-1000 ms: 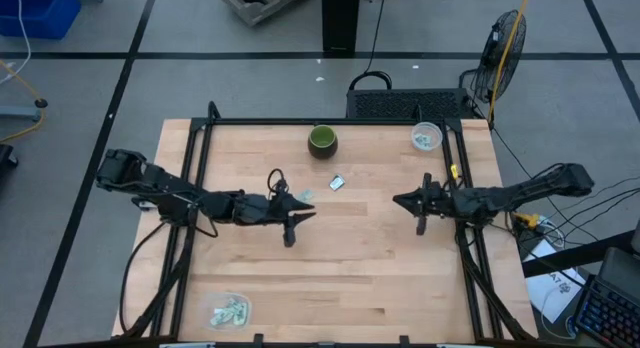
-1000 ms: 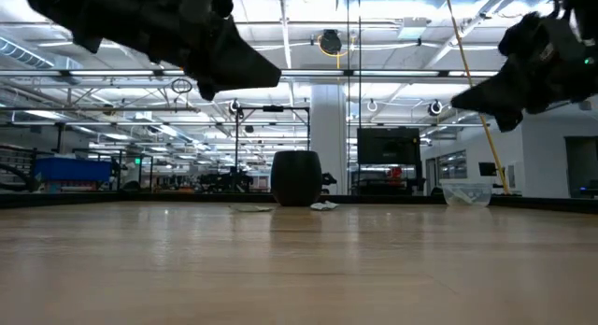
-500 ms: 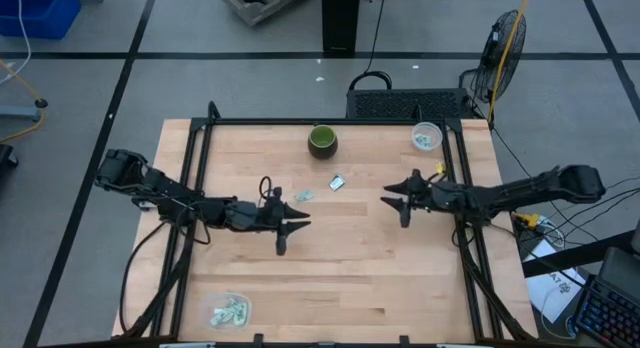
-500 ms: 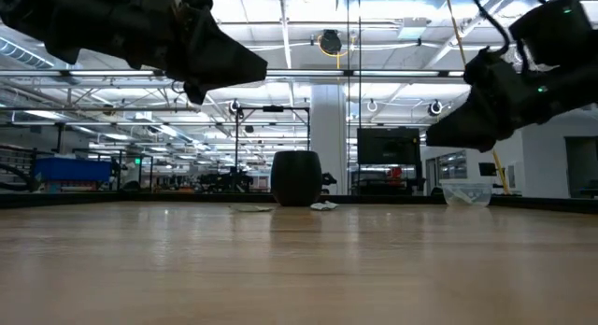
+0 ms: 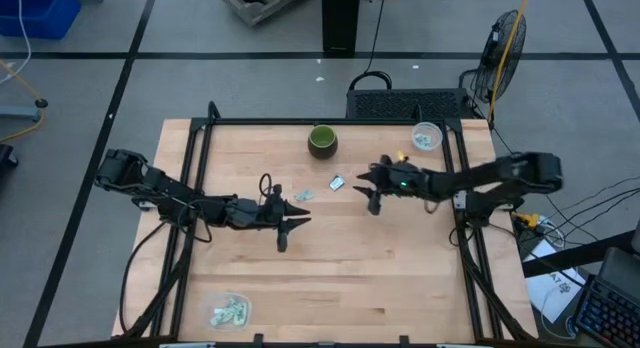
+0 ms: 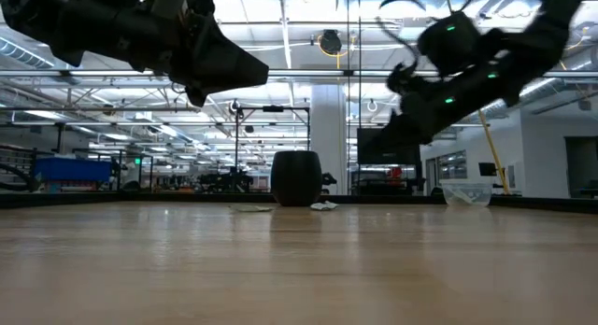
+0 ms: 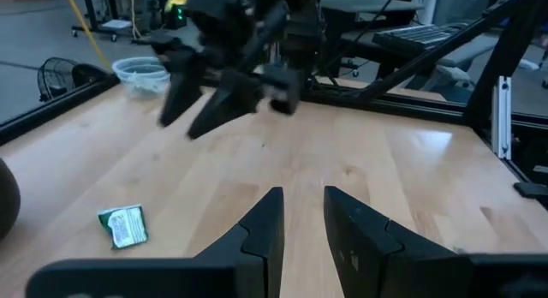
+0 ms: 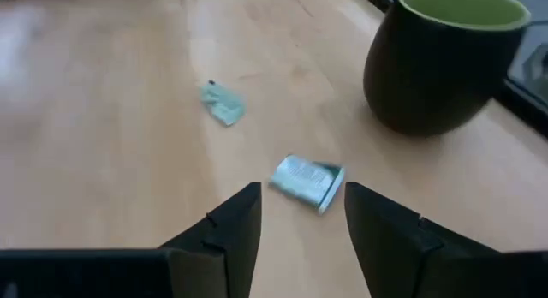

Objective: Pick and place items into bin
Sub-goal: Put the truvia packet into the top transparent bin, then put the stevia packet into the bottom transparent bin

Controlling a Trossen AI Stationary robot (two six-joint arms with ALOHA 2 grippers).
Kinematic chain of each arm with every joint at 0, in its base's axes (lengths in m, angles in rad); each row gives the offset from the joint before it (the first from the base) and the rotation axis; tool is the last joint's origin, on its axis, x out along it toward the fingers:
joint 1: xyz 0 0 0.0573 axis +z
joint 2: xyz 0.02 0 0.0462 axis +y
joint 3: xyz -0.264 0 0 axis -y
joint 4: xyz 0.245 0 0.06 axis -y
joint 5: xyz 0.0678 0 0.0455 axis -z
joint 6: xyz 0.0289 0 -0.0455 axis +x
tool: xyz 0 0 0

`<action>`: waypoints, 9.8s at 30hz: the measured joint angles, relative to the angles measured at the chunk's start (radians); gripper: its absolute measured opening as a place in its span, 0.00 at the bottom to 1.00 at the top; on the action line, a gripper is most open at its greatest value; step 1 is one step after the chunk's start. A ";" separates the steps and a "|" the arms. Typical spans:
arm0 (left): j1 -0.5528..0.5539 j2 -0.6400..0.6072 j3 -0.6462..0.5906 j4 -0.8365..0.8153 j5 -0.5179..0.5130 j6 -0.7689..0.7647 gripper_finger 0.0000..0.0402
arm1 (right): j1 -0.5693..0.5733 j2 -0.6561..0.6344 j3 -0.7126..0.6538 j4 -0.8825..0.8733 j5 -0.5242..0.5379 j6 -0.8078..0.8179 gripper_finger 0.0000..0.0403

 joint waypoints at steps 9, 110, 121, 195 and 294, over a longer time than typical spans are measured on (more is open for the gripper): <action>-0.029 0.000 0.000 -0.006 0.001 -0.007 0.22 | -0.091 0.320 0.241 -0.104 -0.076 -0.069 0.40; -0.039 0.000 0.000 -0.053 -0.054 -0.054 0.22 | -0.635 -0.281 -0.073 -0.281 -0.012 0.112 0.35; -0.039 0.000 0.000 -0.052 -0.054 -0.063 0.22 | -0.164 -0.420 -0.110 -0.263 -0.255 0.138 0.03; 0.129 0.206 0.119 -0.525 -0.178 -0.267 0.43 | 0.362 -1.260 -0.379 -0.402 0.135 0.088 0.02; -0.495 -0.123 0.343 -1.065 0.161 -0.780 0.05 | 0.362 -1.242 -0.376 -0.403 0.135 0.088 0.02</action>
